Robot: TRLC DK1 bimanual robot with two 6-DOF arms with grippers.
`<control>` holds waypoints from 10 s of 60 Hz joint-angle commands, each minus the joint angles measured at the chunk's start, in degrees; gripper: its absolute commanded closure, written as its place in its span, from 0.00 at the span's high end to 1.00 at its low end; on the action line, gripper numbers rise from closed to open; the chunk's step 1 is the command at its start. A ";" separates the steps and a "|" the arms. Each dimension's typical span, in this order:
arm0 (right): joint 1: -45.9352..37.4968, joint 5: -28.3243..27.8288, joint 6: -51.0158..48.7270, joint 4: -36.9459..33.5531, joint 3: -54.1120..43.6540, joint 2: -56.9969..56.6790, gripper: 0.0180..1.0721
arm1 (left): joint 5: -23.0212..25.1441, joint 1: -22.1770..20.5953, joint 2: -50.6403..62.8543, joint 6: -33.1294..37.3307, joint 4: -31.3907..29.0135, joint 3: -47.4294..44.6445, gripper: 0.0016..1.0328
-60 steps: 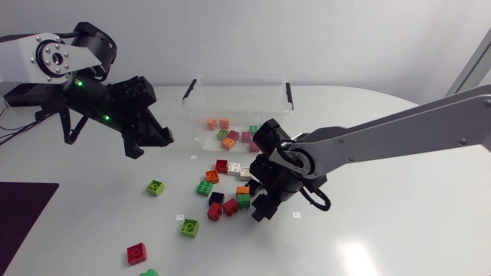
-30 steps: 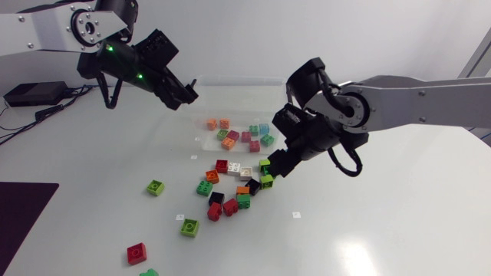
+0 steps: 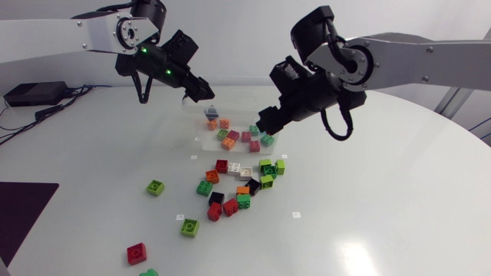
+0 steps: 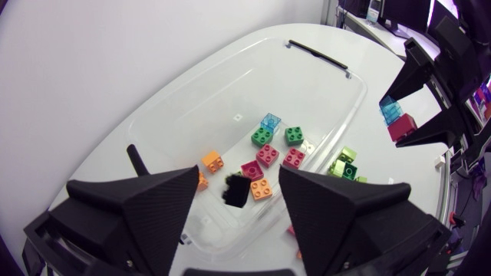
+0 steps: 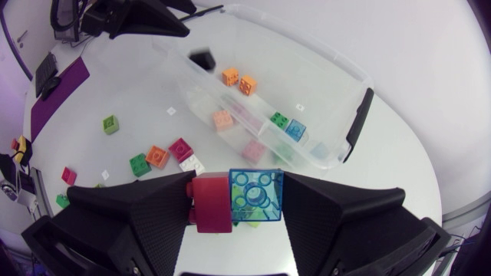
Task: Place the duplo bricks in the container
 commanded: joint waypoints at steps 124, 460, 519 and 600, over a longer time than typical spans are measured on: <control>-2.65 5.94 7.61 19.46 11.51 7.54 0.95 | -4.02 15.47 -19.31 11.21 6.83 -51.10 0.95; -1.16 9.37 11.04 9.18 19.34 16.51 0.95 | -10.61 5.36 -51.57 14.20 -5.13 -60.86 0.95; -3.62 2.86 7.88 4.70 -14.77 -16.80 0.95 | -15.97 -0.97 -42.60 21.76 -2.84 -74.04 0.91; 0.86 -4.78 -26.40 11.11 -16.96 12.29 0.81 | -15.79 -4.92 -37.15 11.65 -4.07 -51.10 0.24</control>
